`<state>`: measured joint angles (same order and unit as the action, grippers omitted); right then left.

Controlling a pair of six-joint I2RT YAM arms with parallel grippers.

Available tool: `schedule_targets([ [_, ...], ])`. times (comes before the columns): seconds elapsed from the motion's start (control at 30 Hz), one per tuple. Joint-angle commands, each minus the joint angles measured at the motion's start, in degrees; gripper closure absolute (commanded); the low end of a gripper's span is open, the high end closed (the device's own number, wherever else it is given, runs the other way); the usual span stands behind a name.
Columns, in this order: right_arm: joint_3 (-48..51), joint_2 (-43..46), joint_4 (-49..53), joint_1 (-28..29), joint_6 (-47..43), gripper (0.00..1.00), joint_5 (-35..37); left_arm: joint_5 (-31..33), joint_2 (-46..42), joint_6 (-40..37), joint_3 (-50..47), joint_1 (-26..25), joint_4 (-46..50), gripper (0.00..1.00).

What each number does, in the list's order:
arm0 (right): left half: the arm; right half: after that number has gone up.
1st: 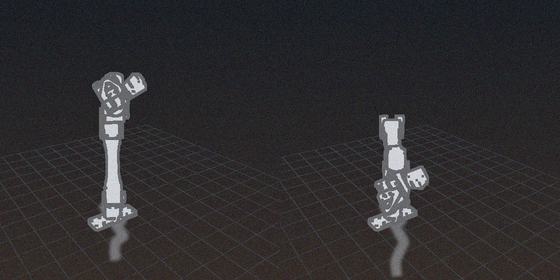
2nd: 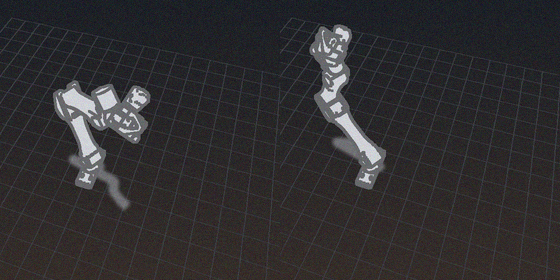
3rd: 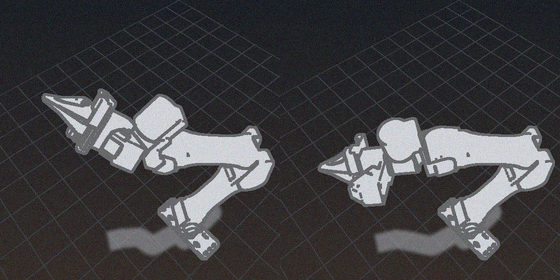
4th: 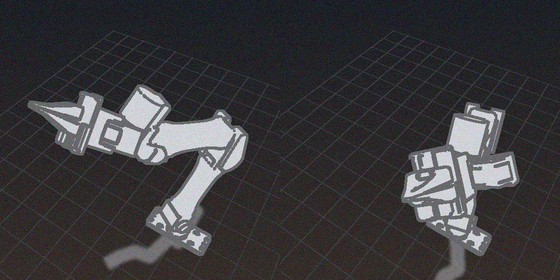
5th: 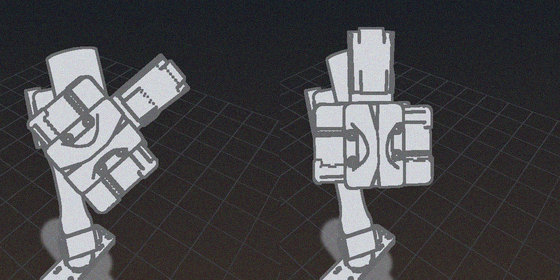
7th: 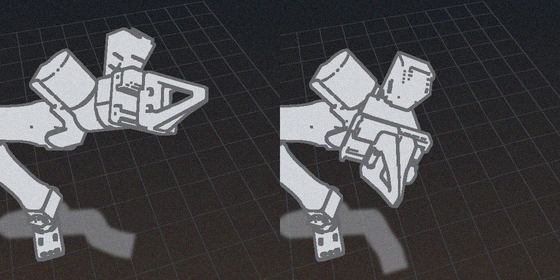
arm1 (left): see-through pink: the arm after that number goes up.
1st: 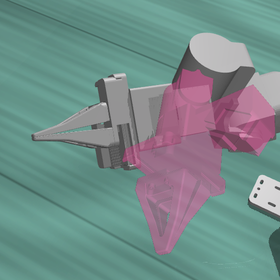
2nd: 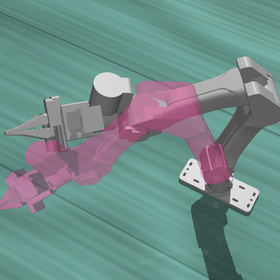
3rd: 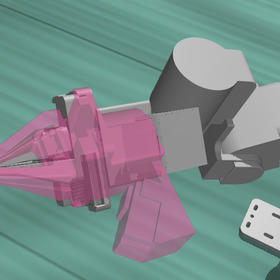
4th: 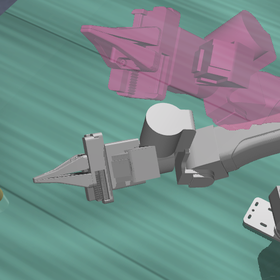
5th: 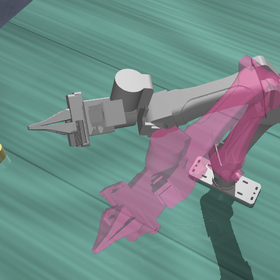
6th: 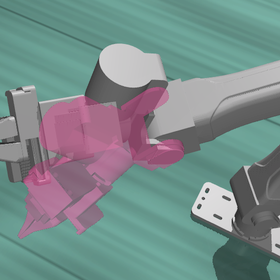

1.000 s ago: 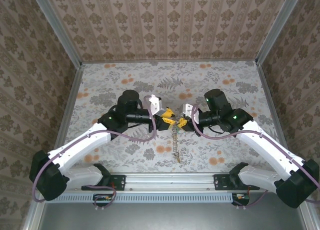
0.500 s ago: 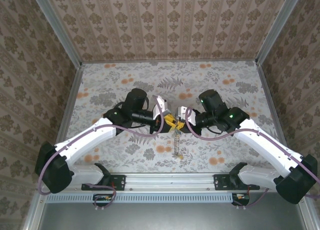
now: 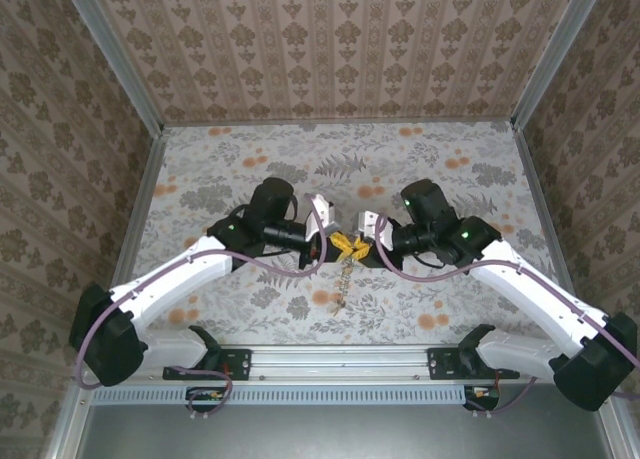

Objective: Put the keys on the keyring

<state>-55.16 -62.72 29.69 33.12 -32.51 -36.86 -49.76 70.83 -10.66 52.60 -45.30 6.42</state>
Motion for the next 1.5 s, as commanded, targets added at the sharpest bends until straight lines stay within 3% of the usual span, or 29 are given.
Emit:
schedule_targets([
  [0.0, 2.6, 3.0, -6.3, -1.5, 3.3, 0.79, -4.7, -3.0, -4.6, 4.0, -4.2, 0.6, -12.7, 1.0],
  [0.13, 3.8, 4.4, -7.3, -1.9, 3.7, 0.77, -6.1, -3.9, -5.6, 5.4, -5.5, 0.8, -17.5, 1.0],
  [0.37, 3.2, 3.8, -9.8, -2.0, 5.3, 0.81, -9.1, -5.7, -4.7, 6.4, -6.1, 0.9, -21.7, 1.0],
  [0.5, 2.3, 2.8, -10.4, -2.0, 5.8, 0.94, -10.5, -5.4, -4.2, 7.5, -7.0, 0.8, -23.9, 1.0],
  [0.63, 2.3, 1.2, -13.9, -1.8, 8.5, 0.94, -13.3, -3.6, -4.0, 8.8, -8.5, 0.7, -27.9, 1.0],
  [0.97, 2.1, -0.8, -17.3, -0.5, 9.4, 0.85, -11.6, -0.7, -1.3, 11.5, -10.1, -2.4, -35.5, 1.0],
  [1.23, 4.2, 3.4, -16.8, -1.6, 8.8, 0.83, -9.0, 0.3, -1.9, 11.4, -11.1, -2.5, -35.9, 1.0],
  [1.47, 4.8, 5.9, -15.7, -2.4, 8.7, 0.87, -9.6, 1.4, -2.9, 10.9, -12.0, -2.3, -34.5, 1.0],
])
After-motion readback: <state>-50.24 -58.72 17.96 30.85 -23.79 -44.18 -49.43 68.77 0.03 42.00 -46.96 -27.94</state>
